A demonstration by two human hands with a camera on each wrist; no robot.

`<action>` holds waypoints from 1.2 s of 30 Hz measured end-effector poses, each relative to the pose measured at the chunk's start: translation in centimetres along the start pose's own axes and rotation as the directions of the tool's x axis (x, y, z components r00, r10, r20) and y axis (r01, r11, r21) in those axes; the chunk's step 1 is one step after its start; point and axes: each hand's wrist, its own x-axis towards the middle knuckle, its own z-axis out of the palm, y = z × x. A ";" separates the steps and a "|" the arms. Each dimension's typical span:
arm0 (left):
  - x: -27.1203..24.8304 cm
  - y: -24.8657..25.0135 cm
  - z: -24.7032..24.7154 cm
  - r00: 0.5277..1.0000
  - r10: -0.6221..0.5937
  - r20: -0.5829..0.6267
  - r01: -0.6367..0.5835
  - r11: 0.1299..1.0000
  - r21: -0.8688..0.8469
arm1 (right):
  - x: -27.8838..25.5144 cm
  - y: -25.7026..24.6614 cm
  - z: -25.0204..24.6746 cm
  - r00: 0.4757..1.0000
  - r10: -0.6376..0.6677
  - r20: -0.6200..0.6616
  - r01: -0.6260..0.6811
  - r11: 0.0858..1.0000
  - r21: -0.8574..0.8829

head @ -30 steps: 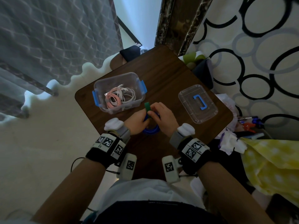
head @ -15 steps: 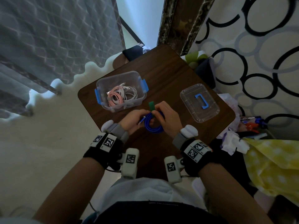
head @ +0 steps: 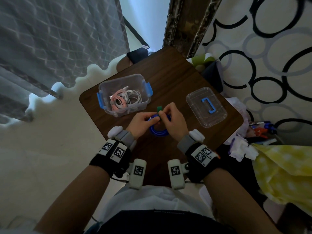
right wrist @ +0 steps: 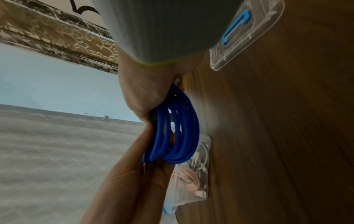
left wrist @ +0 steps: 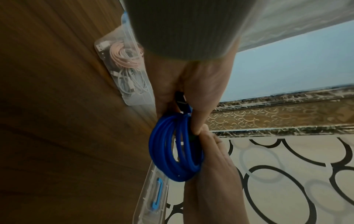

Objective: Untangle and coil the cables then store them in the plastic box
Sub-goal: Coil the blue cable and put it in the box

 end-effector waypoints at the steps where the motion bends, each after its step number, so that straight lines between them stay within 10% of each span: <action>1: 0.0 0.0 0.0 1.000 0.008 -0.006 -0.008 0.999 0.039 | -0.1 -0.1 0.1 1.000 -0.004 -0.009 0.003 1.000 -0.006; 13: 1.0 -0.2 -0.6 0.966 0.038 -0.255 0.039 0.956 0.291 | 1.4 -1.6 1.2 0.997 0.025 0.078 0.000 0.955 -0.297; 26: 1.6 -0.9 0.6 0.981 0.183 -0.068 -0.089 0.728 0.680 | 2.5 -0.2 0.2 0.945 0.164 0.284 -0.062 0.939 -0.338; 36: 1.7 -1.1 1.9 0.997 0.071 0.011 -0.048 0.540 0.840 | 2.3 0.3 -0.1 0.857 0.246 0.452 -0.044 0.910 -0.412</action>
